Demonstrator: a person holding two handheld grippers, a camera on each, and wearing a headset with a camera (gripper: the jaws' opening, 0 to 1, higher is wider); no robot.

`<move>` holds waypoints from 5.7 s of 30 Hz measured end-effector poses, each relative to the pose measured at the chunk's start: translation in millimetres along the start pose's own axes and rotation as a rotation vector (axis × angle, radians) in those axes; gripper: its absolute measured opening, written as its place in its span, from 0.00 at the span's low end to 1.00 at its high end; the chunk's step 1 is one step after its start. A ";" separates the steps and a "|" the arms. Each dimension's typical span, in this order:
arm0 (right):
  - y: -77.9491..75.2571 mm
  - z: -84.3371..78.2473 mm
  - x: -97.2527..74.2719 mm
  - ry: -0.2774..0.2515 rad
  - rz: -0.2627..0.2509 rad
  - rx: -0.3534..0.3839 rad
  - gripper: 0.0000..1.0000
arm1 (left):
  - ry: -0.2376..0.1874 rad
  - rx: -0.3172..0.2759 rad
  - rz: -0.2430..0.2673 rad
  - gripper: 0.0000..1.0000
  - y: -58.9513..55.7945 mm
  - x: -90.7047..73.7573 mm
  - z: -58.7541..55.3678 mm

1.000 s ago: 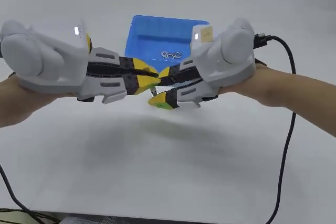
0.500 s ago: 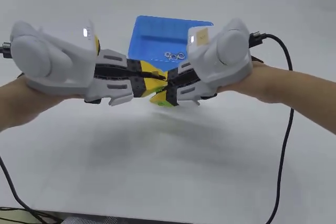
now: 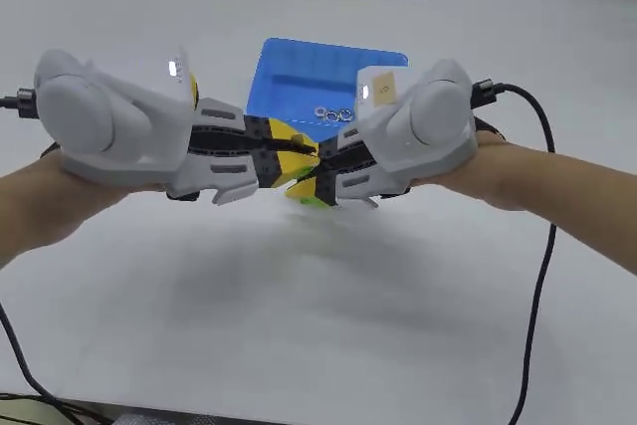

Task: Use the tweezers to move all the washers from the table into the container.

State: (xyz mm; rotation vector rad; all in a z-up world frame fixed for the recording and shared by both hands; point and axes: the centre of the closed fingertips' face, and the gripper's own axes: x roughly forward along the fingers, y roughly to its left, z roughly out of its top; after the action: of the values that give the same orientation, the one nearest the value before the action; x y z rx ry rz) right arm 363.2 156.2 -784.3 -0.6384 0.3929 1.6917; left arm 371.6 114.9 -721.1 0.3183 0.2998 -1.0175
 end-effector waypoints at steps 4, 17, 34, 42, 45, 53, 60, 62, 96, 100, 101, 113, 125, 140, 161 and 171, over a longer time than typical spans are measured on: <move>-0.9 -0.7 0.1 0.002 -0.007 0.002 0.10 | -0.008 -0.001 0.016 0.19 -0.2 -5.1 3.6; 5.0 18.9 -13.3 -0.056 -0.043 0.042 0.10 | -0.060 -0.072 0.093 0.43 -4.3 -42.4 10.2; -6.0 44.2 -57.0 -0.100 -0.128 0.056 0.10 | -0.061 -0.179 0.167 0.90 -26.6 -65.8 3.4; -14.4 61.4 -72.5 -0.116 -0.151 0.026 0.10 | -0.085 -0.197 0.190 0.99 -29.1 -68.6 6.2; -15.7 62.8 -74.1 -0.113 -0.152 0.018 0.10 | -0.099 -0.205 0.198 0.99 -28.8 -70.1 7.5; -35.1 65.9 -81.7 -0.131 -0.181 0.028 0.10 | -0.075 -0.225 0.193 1.00 -31.3 -68.6 -1.2; -71.2 56.5 -83.6 -0.158 -0.259 0.115 0.10 | -0.062 -0.242 0.218 1.00 -26.4 -71.6 -6.4; -83.7 50.4 -83.7 -0.162 -0.287 0.152 0.10 | -0.061 -0.253 0.237 1.00 -22.4 -75.0 -8.4; -123.7 -21.5 -38.2 -0.028 -0.338 0.329 0.11 | -0.007 -0.327 0.272 1.00 -23.1 -70.9 -26.3; -124.8 -20.0 -44.4 -0.032 -0.348 0.327 0.10 | -0.015 -0.326 0.267 1.00 -24.1 -67.0 -22.4; -124.4 -19.4 -45.5 -0.034 -0.348 0.326 0.10 | -0.016 -0.326 0.265 1.00 -24.2 -66.4 -21.8; -117.6 -6.2 -56.7 -0.043 -0.352 0.267 0.08 | -0.044 -0.320 0.274 1.00 -2.7 -63.0 -12.1; -106.7 6.5 -49.7 -0.024 -0.318 0.190 0.08 | -0.090 -0.264 0.288 0.98 51.3 -53.0 14.3; -86.9 20.4 -42.2 -0.001 -0.249 0.064 0.08 | -0.124 -0.141 0.151 0.53 83.1 -7.4 57.3; -76.7 28.5 -39.1 -0.006 -0.205 0.022 0.08 | -0.067 -0.066 -0.036 0.09 59.9 6.6 63.6; -76.8 26.8 -41.6 0.017 -0.219 0.013 0.10 | -0.040 0.070 -0.004 0.06 58.0 11.0 65.6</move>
State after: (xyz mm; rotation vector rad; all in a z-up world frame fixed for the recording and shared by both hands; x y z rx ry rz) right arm 437.6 155.8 -731.4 -0.6622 0.3338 1.4751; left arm 433.4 108.7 -658.5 0.3599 0.2294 -1.0386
